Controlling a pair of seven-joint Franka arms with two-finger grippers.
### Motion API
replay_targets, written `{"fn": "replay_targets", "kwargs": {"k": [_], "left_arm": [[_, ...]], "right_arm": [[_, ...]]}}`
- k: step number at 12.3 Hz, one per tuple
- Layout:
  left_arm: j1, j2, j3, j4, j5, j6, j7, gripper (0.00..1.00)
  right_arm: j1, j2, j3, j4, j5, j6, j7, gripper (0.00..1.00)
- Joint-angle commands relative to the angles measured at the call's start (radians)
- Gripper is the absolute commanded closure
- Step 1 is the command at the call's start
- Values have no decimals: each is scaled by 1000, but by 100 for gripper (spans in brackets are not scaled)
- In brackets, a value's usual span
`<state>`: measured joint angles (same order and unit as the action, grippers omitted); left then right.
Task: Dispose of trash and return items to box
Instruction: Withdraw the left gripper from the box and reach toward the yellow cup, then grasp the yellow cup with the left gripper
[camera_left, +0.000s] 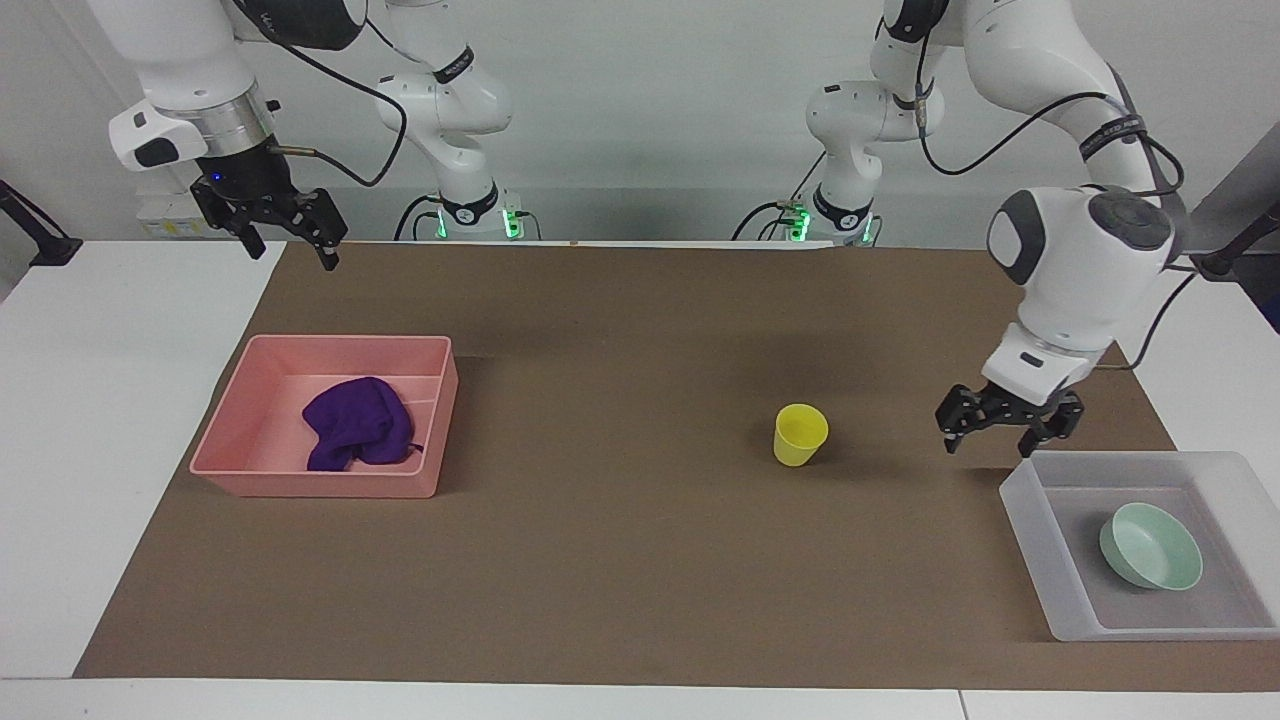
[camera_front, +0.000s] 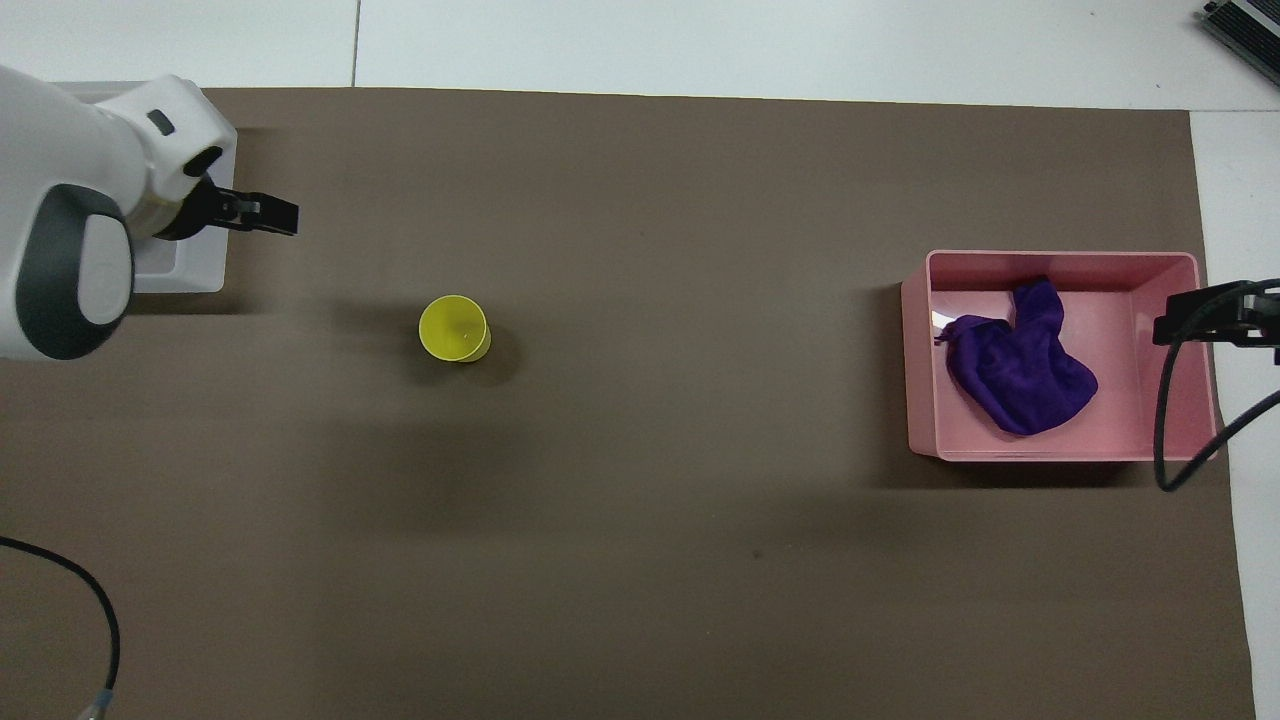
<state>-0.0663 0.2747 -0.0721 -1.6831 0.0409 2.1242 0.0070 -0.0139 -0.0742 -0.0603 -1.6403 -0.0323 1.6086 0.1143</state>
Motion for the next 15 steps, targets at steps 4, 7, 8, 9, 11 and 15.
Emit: {"fn": "replay_targets", "kwargs": {"k": [4,7,8,9,11,15], "left_arm": [[-154,-118,14,-308,8,189,-143,0],[-211,-104,14,-360,8,248,-183,0],[-217,-104,14,-395,8,293,-183,0],[-219,-104,14,-411,8,318,-182,34],[-231,-104,14,-426,8,330,-183,100],[-230,-117,14,-405,8,315,-205,100]], "right_arm": [[-9,-18,4,-18,5,-10,-19,0],[-9,-18,4,-16,3,-12,-19,0],[-9,-18,4,-18,3,-12,-19,0],[-9,-18,4,-18,3,-12,-19,0],[-9,-18,4,-16,3,-12,-19,0],[-9,-18,4,-18,3,-12,-19,0]]}}
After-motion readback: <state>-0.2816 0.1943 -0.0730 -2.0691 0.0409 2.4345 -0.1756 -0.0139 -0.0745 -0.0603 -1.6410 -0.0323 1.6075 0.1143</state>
